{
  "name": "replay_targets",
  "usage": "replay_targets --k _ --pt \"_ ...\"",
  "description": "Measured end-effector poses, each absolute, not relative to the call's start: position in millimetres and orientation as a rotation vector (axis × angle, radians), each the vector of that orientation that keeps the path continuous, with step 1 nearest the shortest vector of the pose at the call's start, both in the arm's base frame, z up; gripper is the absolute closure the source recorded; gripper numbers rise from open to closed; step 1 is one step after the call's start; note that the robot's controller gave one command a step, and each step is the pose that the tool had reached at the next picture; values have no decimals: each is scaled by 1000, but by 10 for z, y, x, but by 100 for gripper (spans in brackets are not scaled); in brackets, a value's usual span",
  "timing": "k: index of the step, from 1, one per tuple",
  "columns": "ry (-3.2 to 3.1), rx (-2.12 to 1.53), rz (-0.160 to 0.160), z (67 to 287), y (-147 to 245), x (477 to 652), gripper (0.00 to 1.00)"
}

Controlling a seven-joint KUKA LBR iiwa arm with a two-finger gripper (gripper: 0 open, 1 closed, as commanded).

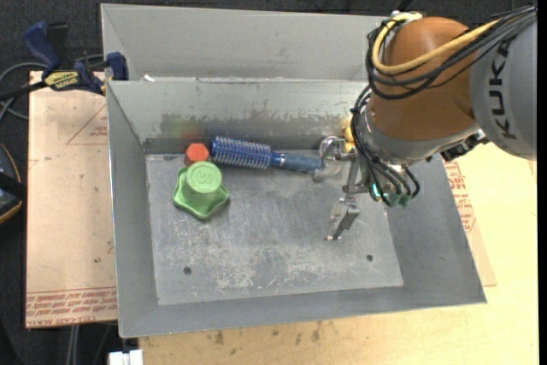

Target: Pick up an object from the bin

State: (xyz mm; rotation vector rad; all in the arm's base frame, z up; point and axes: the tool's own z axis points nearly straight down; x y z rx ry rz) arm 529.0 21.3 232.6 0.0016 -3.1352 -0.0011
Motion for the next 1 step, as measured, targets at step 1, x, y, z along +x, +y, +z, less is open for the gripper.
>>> replay_targets --k 1 --pt "-3113 -430 -5 751 165 5898 0"
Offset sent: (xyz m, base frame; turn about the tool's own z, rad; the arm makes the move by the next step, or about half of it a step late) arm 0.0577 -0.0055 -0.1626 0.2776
